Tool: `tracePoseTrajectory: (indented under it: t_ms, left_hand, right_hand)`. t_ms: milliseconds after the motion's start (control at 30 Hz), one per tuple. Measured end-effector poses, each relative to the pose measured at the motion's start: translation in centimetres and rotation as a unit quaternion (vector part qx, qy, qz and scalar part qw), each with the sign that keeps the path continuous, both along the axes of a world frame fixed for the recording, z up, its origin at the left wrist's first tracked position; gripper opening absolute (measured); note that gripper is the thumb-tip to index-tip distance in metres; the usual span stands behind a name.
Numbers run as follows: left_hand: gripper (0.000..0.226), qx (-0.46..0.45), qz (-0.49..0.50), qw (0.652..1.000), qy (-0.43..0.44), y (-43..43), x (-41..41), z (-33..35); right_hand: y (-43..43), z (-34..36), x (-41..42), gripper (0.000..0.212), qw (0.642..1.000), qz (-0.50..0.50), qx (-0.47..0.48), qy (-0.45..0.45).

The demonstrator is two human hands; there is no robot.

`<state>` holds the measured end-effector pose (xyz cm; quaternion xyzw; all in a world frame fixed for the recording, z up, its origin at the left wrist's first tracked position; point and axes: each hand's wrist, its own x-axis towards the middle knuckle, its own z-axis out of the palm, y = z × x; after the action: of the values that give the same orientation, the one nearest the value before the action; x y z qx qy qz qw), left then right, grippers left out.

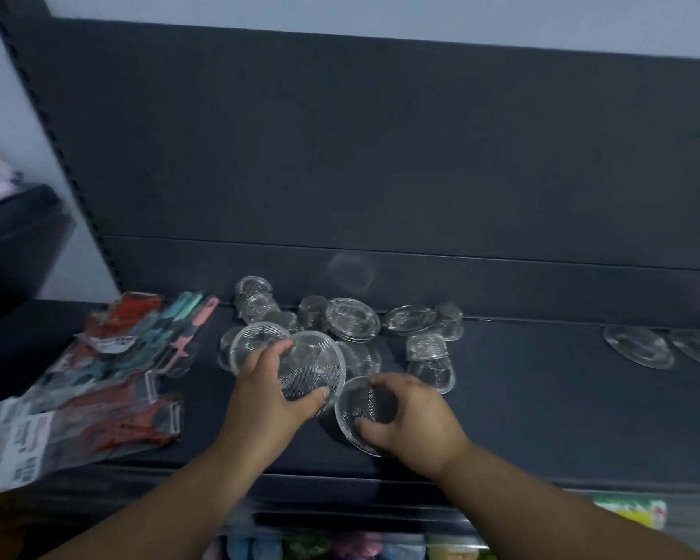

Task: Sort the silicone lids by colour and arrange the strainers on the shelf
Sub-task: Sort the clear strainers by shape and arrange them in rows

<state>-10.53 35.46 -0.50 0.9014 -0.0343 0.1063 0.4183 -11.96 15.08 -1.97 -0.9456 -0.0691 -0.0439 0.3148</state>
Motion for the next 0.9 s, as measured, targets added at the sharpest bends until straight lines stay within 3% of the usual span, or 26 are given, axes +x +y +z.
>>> tracePoseTrajectory:
  t_ms: [167, 667, 900]
  left_hand:
    - [0.076, -0.027, -0.026, 0.998, -0.042, -7.1, -0.3, 1.4]
    - [0.073, -0.042, -0.178, 0.983, 0.013, -40.3, -8.8, 0.8]
    - [0.075, -0.006, -0.194, 0.98, 0.038, -47.8, -8.6, -0.6]
  right_hand:
    - [-6.3, 1.2, -3.2, 0.058, 0.998, -0.057, 0.026, -0.023]
    - [-38.9, 2.7, -18.5, 0.058, 0.961, -0.274, 0.03, -0.017]
    - [-47.8, 2.0, -18.3, 0.062, 0.951, -0.305, 0.049, -0.013]
